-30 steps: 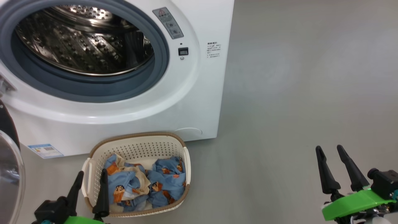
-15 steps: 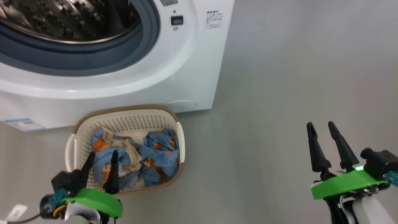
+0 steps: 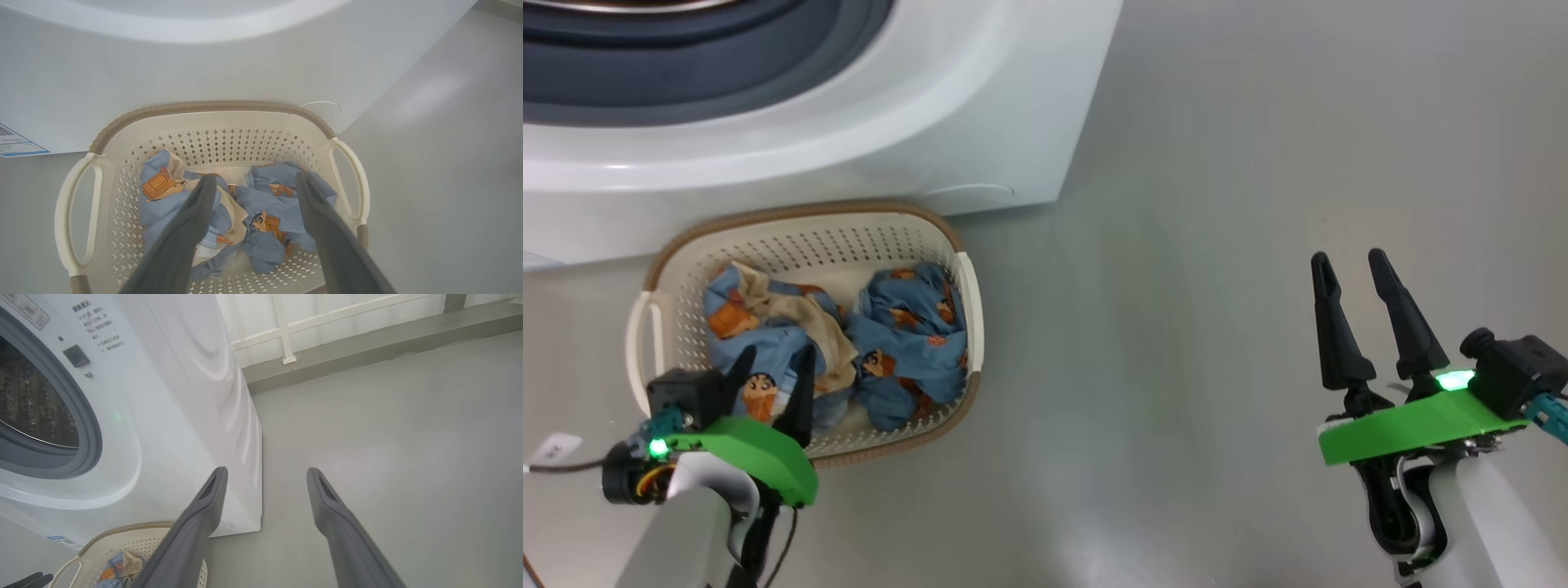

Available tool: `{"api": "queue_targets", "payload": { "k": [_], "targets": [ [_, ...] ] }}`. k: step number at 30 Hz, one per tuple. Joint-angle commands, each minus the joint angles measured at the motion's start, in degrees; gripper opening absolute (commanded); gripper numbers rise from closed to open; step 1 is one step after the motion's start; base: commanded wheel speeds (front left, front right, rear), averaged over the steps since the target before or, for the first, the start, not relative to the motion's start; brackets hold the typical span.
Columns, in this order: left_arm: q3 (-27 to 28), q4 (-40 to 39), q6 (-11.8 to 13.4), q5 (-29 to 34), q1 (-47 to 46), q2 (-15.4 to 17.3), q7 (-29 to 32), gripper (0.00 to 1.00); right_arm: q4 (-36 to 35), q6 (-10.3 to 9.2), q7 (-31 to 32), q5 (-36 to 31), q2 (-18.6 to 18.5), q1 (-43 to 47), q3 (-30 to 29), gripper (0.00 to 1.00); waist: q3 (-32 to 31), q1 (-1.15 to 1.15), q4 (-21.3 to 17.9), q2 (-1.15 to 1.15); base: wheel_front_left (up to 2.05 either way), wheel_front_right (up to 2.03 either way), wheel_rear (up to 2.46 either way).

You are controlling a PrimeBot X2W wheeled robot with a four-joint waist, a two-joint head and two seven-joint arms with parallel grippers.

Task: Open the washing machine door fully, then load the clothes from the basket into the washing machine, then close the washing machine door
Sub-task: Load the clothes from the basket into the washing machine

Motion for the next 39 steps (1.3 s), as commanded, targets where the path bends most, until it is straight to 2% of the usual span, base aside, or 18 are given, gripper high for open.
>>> {"api": "queue_targets", "payload": {
  "k": [1, 14, 26, 39],
  "targets": [
    [1.08, 1.25, 0.2, 0.56, -1.53, 2.31, -0.38, 1.0, -1.45, 0.32, -0.52, -1.04, 0.07, -0.78, 1.53, 1.0, 3.06, 0.0, -1.64, 0.0, 0.0, 0.0, 0.0],
    [-1.04, 16.83, 0.38, 0.25, -13.09, 6.55, 0.5, 1.0, -3.17, 0.32, -0.52, -1.07, 1.47, -2.56, 0.85, 1.0, 9.81, 0.0, -4.56, 0.0, 0.0, 0.0, 0.0],
    [-3.11, 19.38, 3.98, 1.74, -17.97, 10.08, 7.14, 1.0, -4.79, 0.32, -0.52, -1.35, 2.3, -4.7, 1.27, 1.0, 14.91, 0.0, -5.94, 0.0, 0.0, 0.0, 0.0],
    [-4.62, 19.68, 5.39, 2.01, -19.38, 11.43, 11.56, 1.0, -6.04, 0.32, -0.52, -1.6, 2.82, -5.69, 2.47, 1.0, 17.25, 0.0, -6.47, 0.0, 0.0, 0.0, 0.0]
  ]
}}
